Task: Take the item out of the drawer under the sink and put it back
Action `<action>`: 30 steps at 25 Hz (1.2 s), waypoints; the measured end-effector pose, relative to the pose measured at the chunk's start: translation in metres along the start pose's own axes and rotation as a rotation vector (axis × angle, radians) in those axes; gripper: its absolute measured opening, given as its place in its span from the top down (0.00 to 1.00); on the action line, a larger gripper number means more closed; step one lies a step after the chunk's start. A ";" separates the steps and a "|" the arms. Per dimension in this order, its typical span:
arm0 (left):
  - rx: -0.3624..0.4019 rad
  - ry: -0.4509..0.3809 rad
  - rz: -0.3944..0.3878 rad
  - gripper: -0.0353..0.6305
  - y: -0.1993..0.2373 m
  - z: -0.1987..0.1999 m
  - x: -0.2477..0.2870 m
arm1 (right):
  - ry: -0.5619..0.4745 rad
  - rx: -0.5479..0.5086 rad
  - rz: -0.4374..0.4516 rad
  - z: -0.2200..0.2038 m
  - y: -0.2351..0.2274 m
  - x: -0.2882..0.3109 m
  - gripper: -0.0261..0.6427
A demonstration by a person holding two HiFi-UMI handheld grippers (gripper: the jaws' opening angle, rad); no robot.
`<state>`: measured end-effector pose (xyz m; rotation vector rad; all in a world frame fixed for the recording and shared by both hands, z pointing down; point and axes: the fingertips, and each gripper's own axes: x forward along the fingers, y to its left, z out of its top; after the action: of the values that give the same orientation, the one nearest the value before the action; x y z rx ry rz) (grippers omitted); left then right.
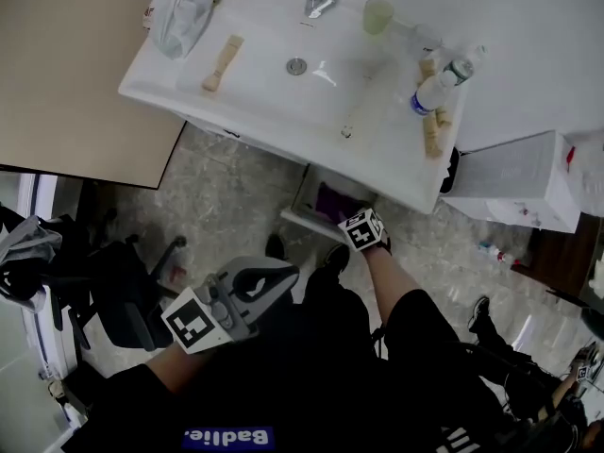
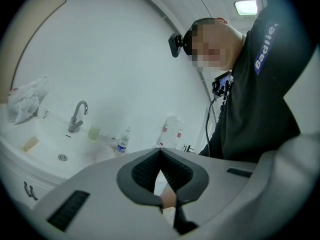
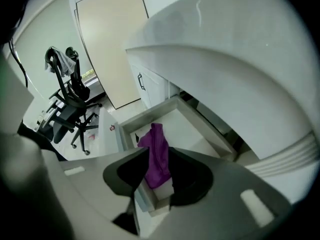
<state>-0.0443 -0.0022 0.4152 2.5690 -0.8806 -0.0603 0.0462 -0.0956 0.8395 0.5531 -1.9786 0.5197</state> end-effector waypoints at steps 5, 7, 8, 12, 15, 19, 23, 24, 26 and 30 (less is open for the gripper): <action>0.027 -0.016 -0.055 0.96 -0.015 0.018 0.005 | -0.078 0.071 -0.045 0.003 0.004 -0.056 0.82; 0.044 -0.015 -0.072 0.96 -0.021 0.024 0.007 | -0.110 0.082 -0.057 0.004 0.010 -0.080 0.82; 0.050 -0.009 -0.076 0.96 -0.023 0.026 0.008 | -0.123 0.080 -0.061 0.005 0.014 -0.090 0.82; 0.063 0.012 -0.099 0.96 -0.031 0.028 0.012 | -0.207 0.071 -0.058 0.020 0.033 -0.131 0.83; 0.065 0.016 -0.120 0.97 -0.037 0.032 0.014 | -0.311 0.094 -0.059 0.040 0.045 -0.170 0.83; 0.086 0.027 -0.147 0.96 -0.045 0.037 0.016 | -0.444 0.109 -0.050 0.064 0.065 -0.221 0.83; 0.122 0.012 -0.160 0.96 -0.048 0.046 0.020 | -0.554 0.117 -0.037 0.083 0.080 -0.270 0.86; 0.128 0.009 -0.162 0.97 -0.049 0.048 0.021 | -0.580 0.121 -0.033 0.087 0.084 -0.281 0.86; 0.125 0.014 -0.181 0.96 -0.053 0.050 0.022 | -0.630 0.129 -0.027 0.096 0.089 -0.304 0.86; 0.130 0.016 -0.209 0.97 -0.058 0.052 0.024 | -0.728 0.143 -0.013 0.112 0.099 -0.346 0.87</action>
<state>-0.0009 0.0052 0.3467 2.7706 -0.6264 -0.0442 0.0546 -0.0244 0.4698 0.9404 -2.6303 0.4945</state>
